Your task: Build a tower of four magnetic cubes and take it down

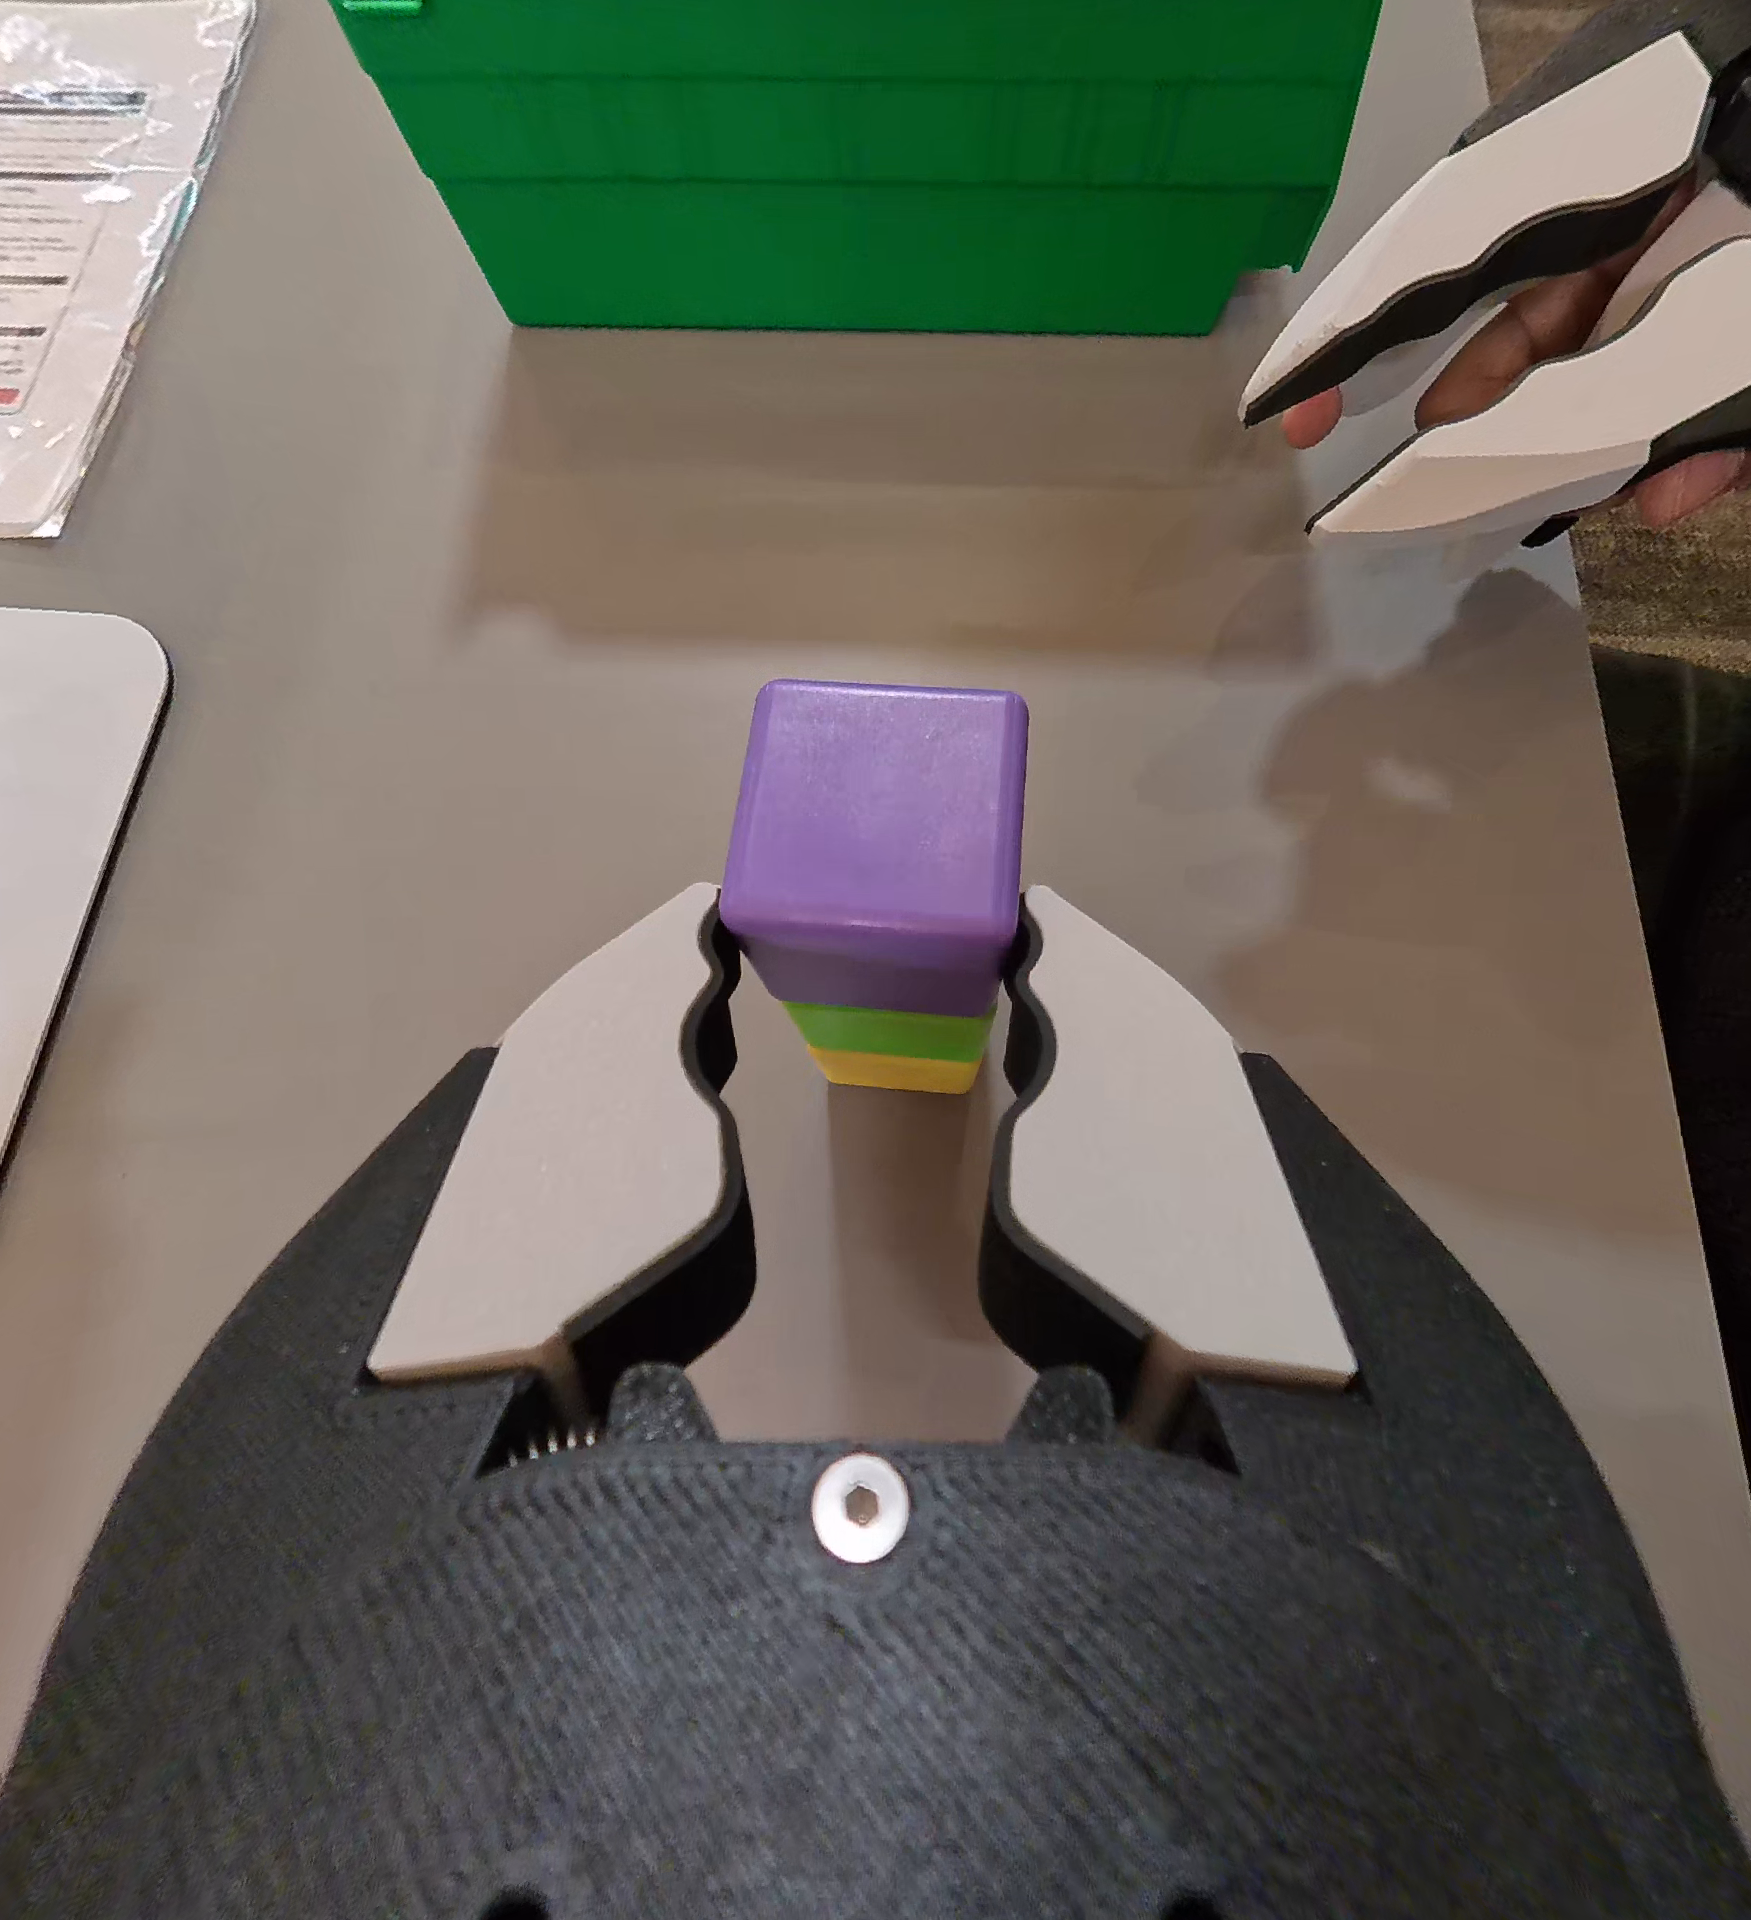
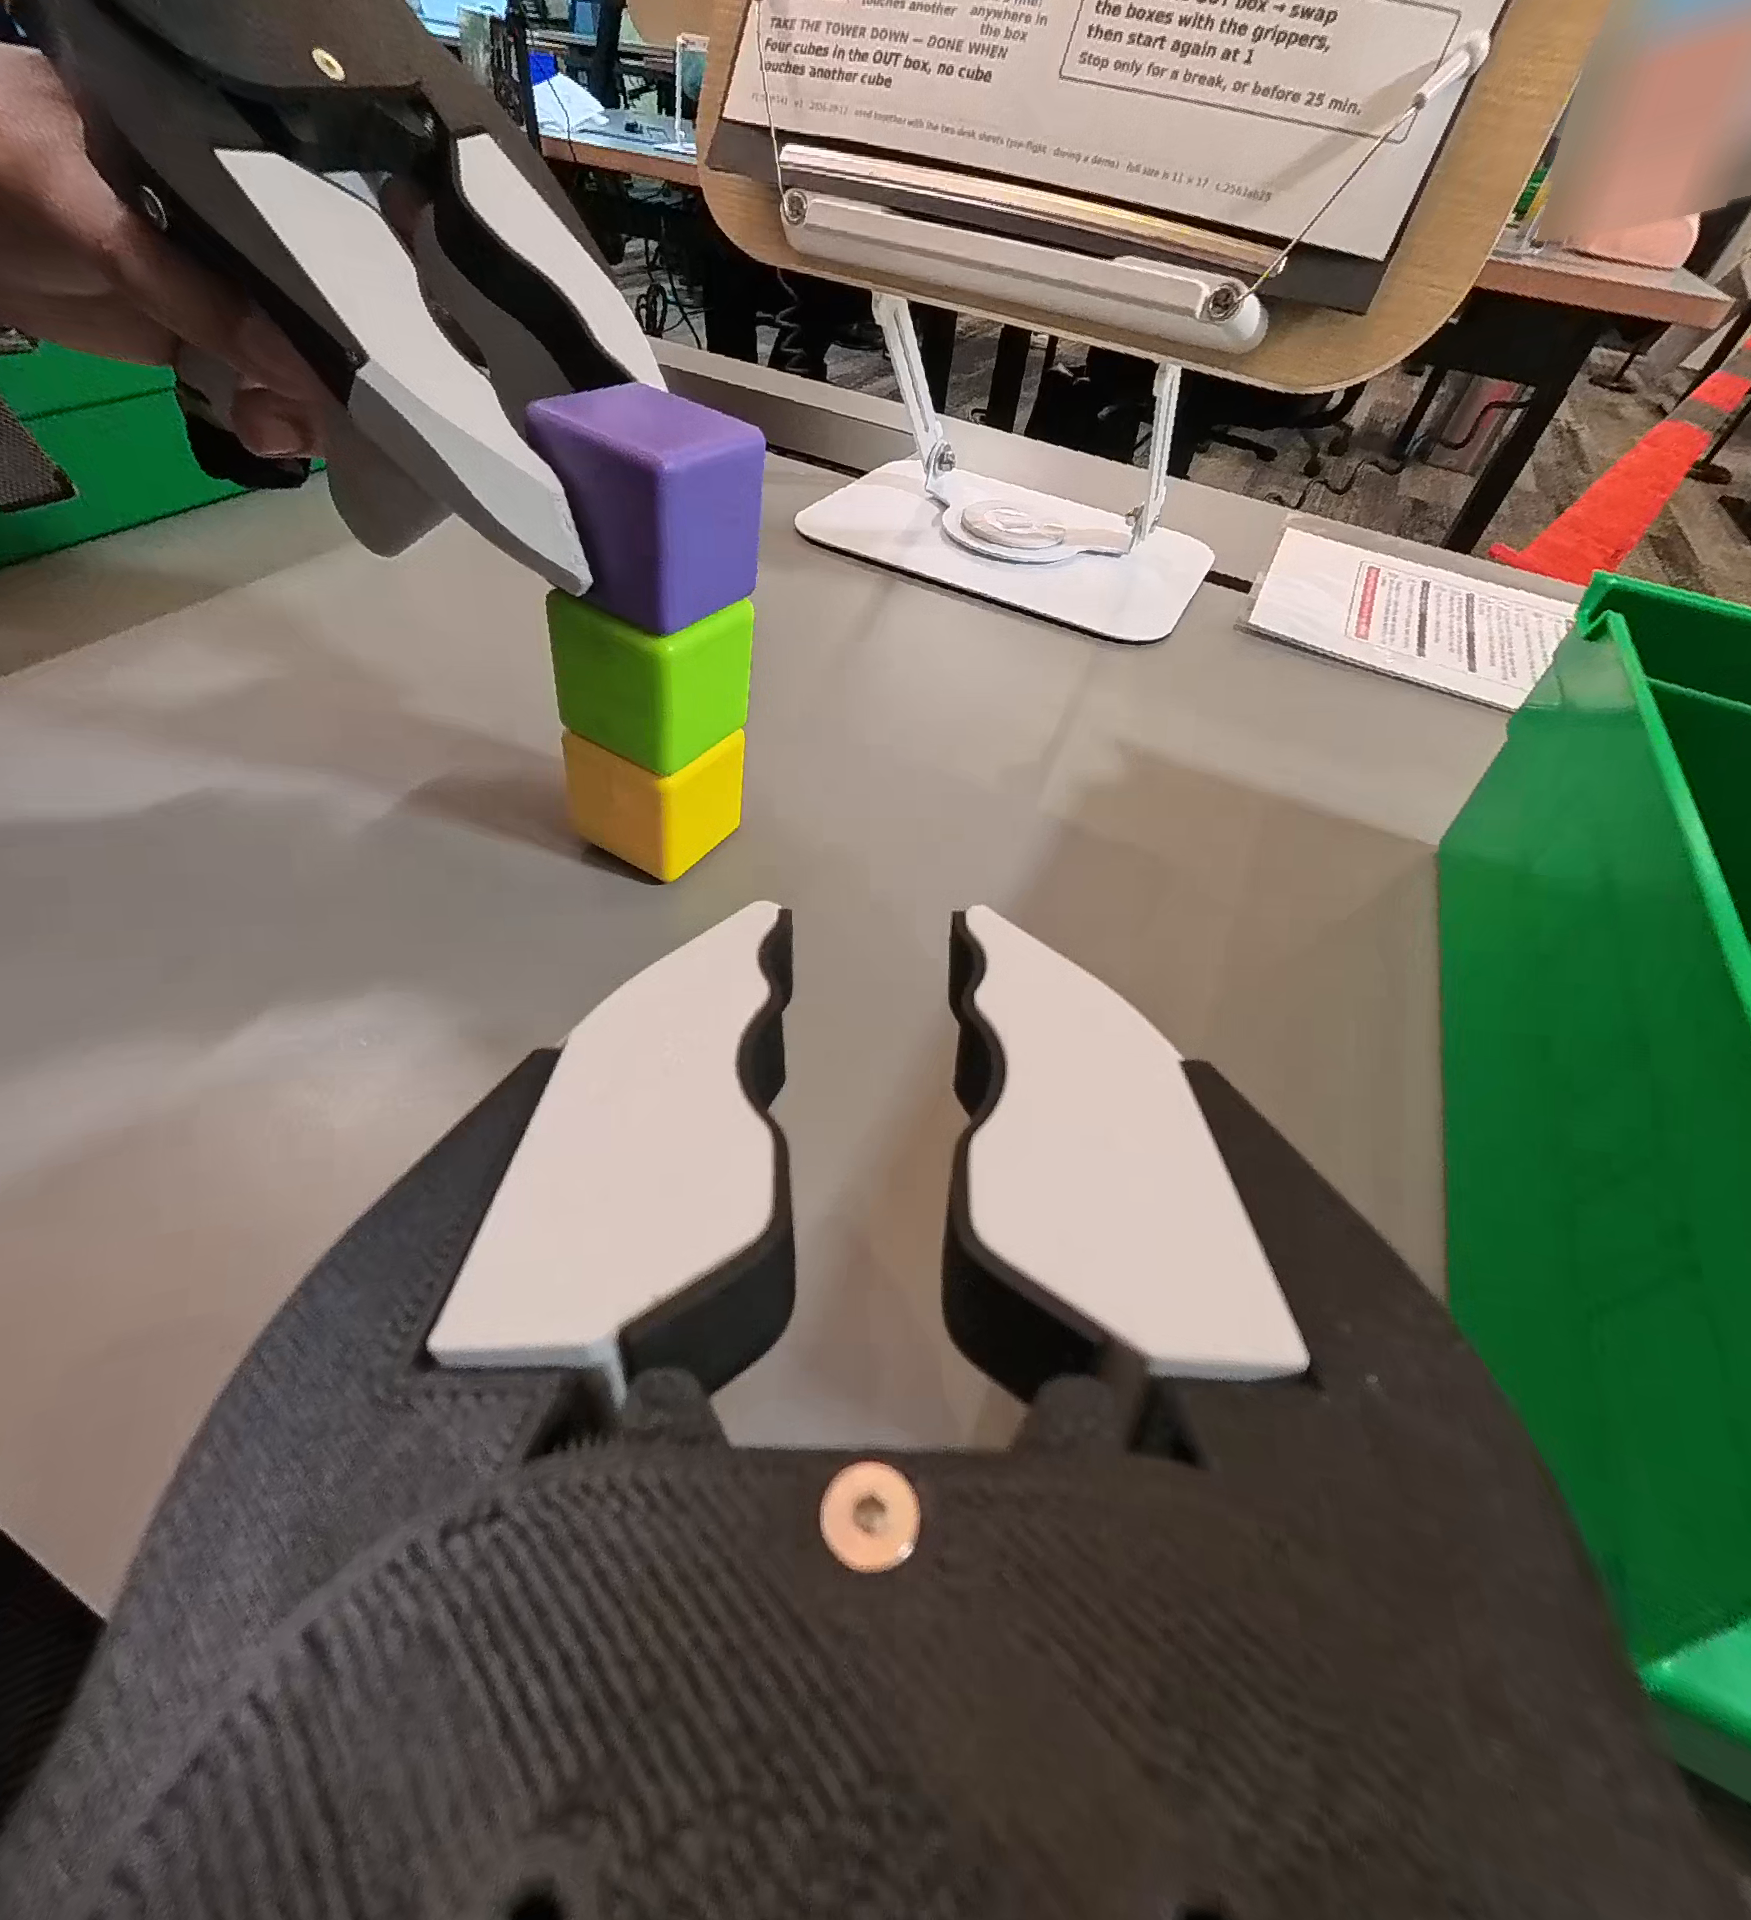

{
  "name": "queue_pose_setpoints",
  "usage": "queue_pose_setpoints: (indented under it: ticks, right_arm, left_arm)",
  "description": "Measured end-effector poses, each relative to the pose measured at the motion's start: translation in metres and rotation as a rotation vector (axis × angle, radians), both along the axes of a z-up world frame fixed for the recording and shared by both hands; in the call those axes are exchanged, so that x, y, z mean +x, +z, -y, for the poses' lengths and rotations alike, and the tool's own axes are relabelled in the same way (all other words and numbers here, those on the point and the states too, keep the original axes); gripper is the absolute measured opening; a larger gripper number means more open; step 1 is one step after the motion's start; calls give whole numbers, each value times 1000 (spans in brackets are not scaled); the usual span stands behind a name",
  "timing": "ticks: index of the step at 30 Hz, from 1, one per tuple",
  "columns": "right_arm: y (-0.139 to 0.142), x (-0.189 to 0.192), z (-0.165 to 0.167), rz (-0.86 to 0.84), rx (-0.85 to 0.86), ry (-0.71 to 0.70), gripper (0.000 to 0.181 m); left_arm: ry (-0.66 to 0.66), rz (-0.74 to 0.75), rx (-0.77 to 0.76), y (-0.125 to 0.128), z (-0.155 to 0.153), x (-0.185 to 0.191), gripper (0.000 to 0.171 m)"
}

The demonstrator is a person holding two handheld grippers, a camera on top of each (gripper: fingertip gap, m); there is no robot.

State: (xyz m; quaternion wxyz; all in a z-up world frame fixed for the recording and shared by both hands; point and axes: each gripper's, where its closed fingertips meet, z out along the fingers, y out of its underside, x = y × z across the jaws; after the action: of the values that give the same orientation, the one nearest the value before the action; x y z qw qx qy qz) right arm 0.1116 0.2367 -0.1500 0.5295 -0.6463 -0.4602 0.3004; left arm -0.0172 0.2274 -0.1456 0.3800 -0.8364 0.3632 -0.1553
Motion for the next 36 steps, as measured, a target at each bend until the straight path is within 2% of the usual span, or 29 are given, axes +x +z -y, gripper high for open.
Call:
queue_pose_setpoints:
  ticks: [12,26,36]
  right_arm:
    - [1,-6,2,-1,2,19,29]
    - [0,-13,5,3,6,39,29]
    - [0,-12,5,2,6,40,29]
  left_arm:
    - [56,13,73,-1,-8,-2,50]
    - [74,-35,92,-8,-5,-2,51]
    - [77,5,87,-4,-4,-2,50]
